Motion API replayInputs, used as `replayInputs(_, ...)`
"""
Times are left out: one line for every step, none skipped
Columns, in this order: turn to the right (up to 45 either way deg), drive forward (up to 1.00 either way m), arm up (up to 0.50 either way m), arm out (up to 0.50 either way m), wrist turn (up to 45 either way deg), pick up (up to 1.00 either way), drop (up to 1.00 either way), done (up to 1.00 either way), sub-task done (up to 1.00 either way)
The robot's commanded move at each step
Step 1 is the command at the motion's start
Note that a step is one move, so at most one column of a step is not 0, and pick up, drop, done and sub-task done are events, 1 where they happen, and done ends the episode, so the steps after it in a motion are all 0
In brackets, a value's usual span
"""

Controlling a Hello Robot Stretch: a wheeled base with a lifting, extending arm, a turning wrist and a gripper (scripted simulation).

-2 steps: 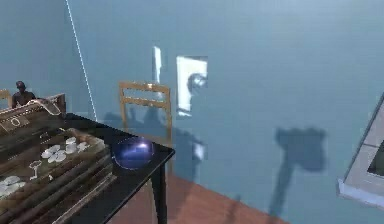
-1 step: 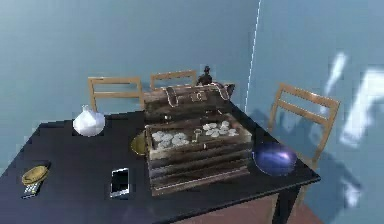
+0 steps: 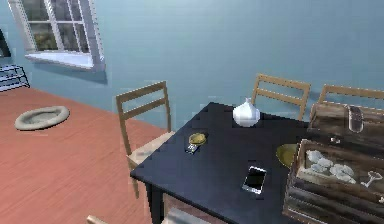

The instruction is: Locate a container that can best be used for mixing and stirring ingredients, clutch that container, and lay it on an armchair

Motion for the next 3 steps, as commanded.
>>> replayInputs(-15.0, 0.0, 0.0, 0.0, 0.0, 0.0, 0.0, 0.0, 0.0)
replayInputs(0.0, 0.0, 0.5, 0.0, 0.0, 0.0, 0.0, 0.0, 0.0)
replayInputs(0.0, 0.0, 0.38, 0.0, 0.0, 0.0, 0.0, 0.0, 0.0)
